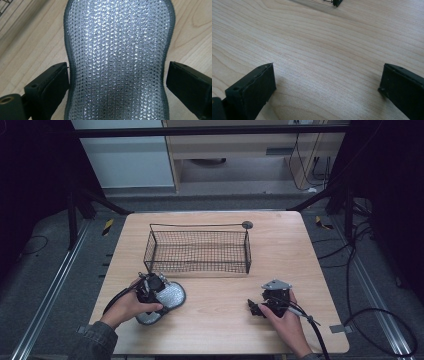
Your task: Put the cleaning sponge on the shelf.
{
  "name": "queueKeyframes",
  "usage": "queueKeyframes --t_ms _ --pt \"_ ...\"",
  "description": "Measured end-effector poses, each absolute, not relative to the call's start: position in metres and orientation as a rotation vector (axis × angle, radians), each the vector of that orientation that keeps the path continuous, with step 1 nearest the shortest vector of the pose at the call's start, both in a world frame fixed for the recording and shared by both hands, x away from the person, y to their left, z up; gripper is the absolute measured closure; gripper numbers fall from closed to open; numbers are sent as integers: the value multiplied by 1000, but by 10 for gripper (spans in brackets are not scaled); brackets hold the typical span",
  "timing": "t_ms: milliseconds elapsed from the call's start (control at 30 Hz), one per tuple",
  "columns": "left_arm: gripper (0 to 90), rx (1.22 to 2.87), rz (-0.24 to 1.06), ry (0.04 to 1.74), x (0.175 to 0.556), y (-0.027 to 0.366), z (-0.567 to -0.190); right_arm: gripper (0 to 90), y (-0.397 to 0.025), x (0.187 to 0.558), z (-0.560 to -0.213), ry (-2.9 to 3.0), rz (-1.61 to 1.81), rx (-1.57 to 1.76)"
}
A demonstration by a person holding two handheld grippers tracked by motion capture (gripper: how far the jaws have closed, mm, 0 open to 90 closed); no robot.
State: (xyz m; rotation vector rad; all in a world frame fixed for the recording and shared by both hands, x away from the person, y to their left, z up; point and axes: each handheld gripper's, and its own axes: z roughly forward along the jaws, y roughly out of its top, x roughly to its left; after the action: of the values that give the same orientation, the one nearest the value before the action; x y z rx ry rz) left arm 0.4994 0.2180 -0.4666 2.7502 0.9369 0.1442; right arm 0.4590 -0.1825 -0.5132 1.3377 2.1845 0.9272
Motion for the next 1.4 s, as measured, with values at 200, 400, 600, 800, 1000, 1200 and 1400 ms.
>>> queueKeyframes --t_ms 200,400,600,800,1000,1200,1400 --pt "26 2758 120 940 503 219 -473 4 -182 459 -513 2185 927 1337" --pt "20 2763 102 942 506 219 -477 4 -182 459 -513 2185 929 1337" --pt "38 2773 106 930 506 219 -477 4 -182 459 -513 2186 929 1337" --pt "71 2779 118 911 504 219 -473 4 -182 459 -513 2186 929 1335" --pt "76 2762 164 886 502 219 -461 4 -182 459 -513 2186 929 1336" --pt "78 2754 224 835 498 220 -447 4 -182 459 -513 2186 929 1336" --pt "79 2749 285 773 495 219 -433 4 -182 459 -513 2187 929 1334"
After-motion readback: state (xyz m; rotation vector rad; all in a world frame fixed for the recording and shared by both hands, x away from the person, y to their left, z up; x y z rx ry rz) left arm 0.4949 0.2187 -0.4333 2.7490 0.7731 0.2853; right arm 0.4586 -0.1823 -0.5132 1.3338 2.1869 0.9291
